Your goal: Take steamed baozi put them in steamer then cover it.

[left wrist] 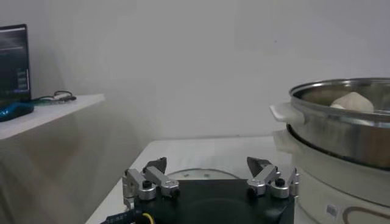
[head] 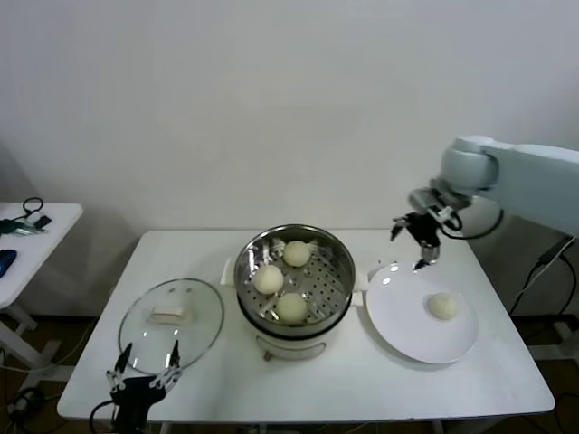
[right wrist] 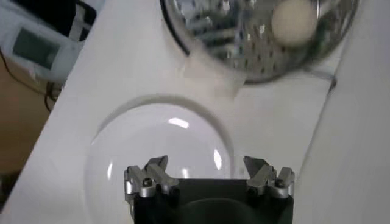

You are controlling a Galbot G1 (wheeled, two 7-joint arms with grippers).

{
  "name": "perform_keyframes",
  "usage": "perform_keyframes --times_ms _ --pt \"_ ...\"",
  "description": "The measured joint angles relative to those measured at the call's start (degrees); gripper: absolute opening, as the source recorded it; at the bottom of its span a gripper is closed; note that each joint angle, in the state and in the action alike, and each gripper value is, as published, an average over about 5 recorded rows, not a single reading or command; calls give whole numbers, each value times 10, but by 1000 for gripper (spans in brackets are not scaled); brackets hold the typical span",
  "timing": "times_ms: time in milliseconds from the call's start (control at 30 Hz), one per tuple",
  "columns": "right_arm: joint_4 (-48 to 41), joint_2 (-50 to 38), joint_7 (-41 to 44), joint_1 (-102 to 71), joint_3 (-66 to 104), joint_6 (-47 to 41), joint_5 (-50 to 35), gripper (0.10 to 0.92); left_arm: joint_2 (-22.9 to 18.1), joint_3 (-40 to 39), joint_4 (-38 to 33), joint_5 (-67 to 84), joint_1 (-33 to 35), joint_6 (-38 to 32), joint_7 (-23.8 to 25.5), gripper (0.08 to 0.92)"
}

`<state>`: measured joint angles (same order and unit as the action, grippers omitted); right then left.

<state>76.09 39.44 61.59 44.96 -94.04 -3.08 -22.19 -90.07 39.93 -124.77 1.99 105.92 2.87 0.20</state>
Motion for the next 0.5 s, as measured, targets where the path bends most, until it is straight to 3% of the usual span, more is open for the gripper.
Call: perform_keyframes --times_ms 500 --pt "-118 -45 -14 -223 169 -6 101 823 -2 4 7 -1 1 0 0 823"
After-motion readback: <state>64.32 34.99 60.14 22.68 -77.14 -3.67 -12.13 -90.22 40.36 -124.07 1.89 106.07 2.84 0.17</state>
